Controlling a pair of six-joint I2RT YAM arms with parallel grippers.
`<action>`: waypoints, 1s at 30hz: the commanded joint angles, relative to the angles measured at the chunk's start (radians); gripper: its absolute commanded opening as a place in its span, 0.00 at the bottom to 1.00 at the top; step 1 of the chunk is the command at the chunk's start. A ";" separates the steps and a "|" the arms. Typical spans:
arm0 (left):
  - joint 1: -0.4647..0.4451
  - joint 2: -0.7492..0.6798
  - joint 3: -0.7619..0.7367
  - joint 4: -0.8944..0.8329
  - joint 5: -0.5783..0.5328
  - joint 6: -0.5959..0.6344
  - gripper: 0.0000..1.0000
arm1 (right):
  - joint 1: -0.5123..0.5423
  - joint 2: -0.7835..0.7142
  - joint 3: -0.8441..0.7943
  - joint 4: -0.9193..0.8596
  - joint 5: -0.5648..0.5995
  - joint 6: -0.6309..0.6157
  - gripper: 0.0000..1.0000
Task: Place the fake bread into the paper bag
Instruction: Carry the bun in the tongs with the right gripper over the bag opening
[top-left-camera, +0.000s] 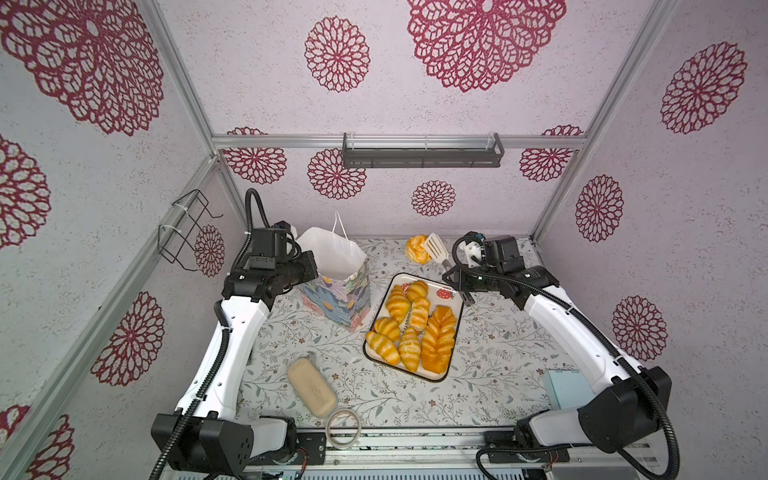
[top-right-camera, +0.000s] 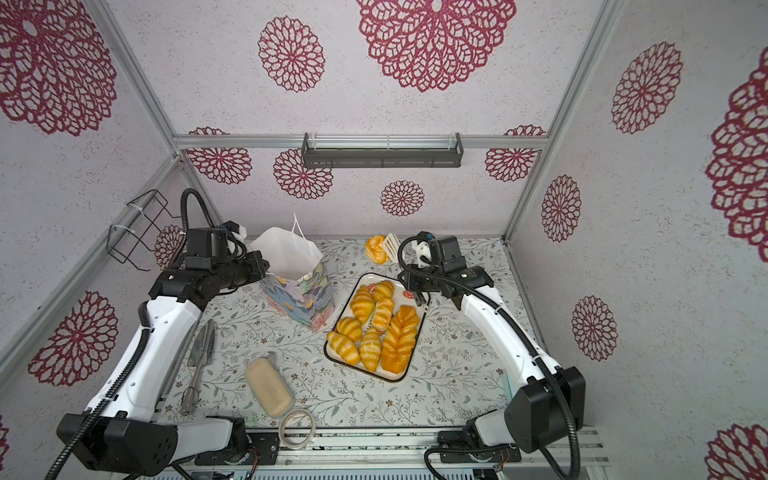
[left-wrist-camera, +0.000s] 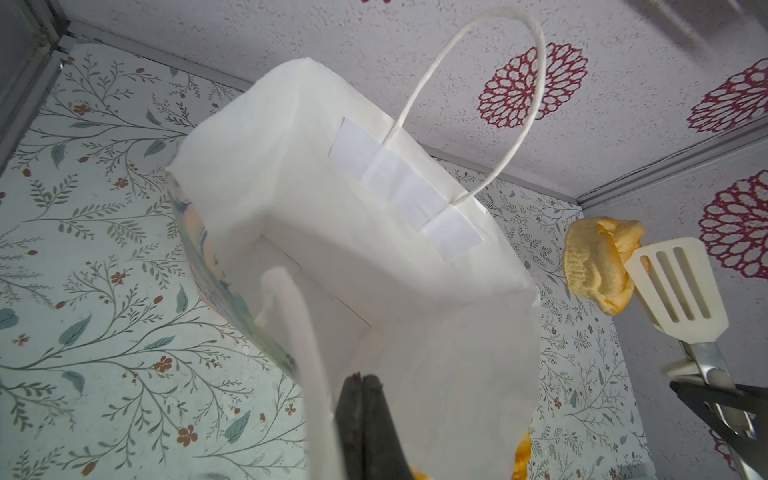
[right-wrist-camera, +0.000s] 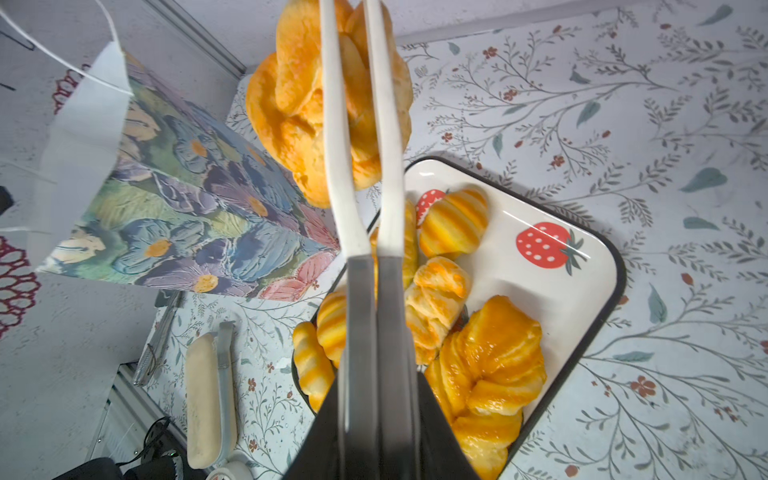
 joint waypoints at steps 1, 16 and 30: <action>0.021 0.010 0.026 -0.020 -0.011 0.023 0.00 | 0.028 -0.035 0.074 0.028 -0.031 -0.003 0.24; 0.042 0.008 0.038 -0.044 -0.028 0.044 0.00 | 0.206 0.056 0.294 0.011 -0.012 -0.039 0.25; 0.050 0.005 0.029 -0.039 -0.017 0.044 0.00 | 0.351 0.178 0.440 -0.038 0.016 -0.081 0.25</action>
